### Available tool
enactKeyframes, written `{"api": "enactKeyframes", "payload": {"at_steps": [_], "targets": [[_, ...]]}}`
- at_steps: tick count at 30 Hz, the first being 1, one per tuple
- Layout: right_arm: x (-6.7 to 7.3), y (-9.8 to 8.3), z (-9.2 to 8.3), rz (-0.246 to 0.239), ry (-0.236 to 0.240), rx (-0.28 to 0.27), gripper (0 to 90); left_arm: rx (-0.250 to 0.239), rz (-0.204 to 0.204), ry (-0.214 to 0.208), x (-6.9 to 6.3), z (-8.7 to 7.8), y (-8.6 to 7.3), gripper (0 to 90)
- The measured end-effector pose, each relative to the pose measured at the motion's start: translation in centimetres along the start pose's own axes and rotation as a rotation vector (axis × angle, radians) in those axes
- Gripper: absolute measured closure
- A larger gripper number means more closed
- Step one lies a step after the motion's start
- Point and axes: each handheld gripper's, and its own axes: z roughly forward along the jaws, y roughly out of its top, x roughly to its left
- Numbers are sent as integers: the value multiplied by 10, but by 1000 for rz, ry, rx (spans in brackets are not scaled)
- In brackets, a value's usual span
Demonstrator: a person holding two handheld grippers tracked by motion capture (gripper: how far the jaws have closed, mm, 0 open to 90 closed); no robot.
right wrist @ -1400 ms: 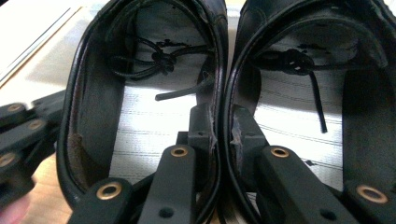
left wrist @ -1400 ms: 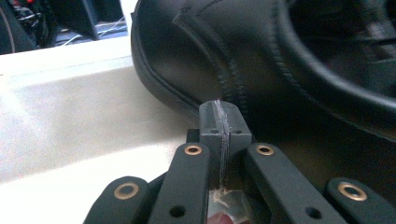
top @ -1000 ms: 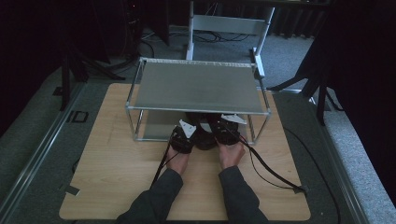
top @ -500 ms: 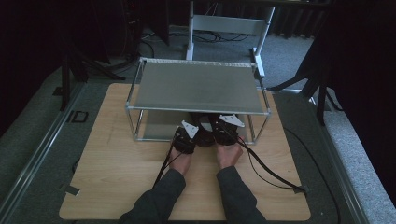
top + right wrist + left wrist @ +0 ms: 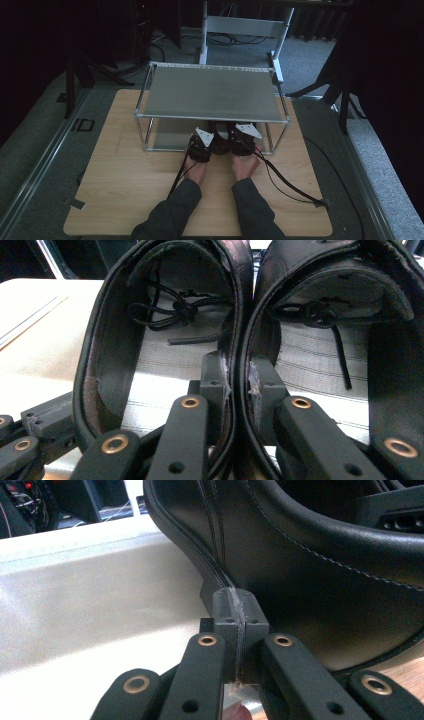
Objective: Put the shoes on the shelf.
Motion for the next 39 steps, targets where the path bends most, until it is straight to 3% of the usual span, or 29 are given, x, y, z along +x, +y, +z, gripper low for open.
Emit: {"api": "enactKeyframes", "payload": {"at_steps": [4, 9, 10, 11, 12, 15, 22, 25, 28, 29, 32, 37, 39], "targets": [[0, 1, 2, -14, 4, -1, 768, 2, 7, 4, 0, 2, -1, 900], [-3, 4, 5, -16, 34, -17, 662, 38, 19, -1, 4, 10, -2, 900], [-4, 4, 6, -18, 41, -26, 622, 71, 18, -15, 5, 17, -3, 900], [-4, 4, 9, -29, 30, -78, 530, 72, 22, -12, 5, 18, -4, 897], [-5, 5, 9, -30, 45, -82, 546, 73, 20, -15, 5, 19, -4, 895], [-4, 3, 5, -28, 30, -109, 482, 86, 19, -16, 7, 20, -2, 886], [-7, -3, -20, -59, 76, -143, 416, 96, 11, -39, 12, 20, -3, 834], [-13, -5, -34, -89, 97, -146, 403, 112, -17, -67, 18, 18, -3, 767], [-19, -9, -43, -117, 85, -144, 390, 116, -42, -103, 23, 14, -3, 714], [-28, -14, -51, -137, 66, -138, 374, 121, -41, -112, 25, 11, -3, 655], [-38, -15, -54, -132, 42, -128, 354, 107, -61, -150, 28, 1, -1, 612], [-57, -20, -51, -115, 57, -64, 293, 74, -90, -231, 30, -17, -5, 517], [-59, -23, -49, -113, 67, -46, 285, 72, -87, -238, 28, -18, -6, 491]]}}
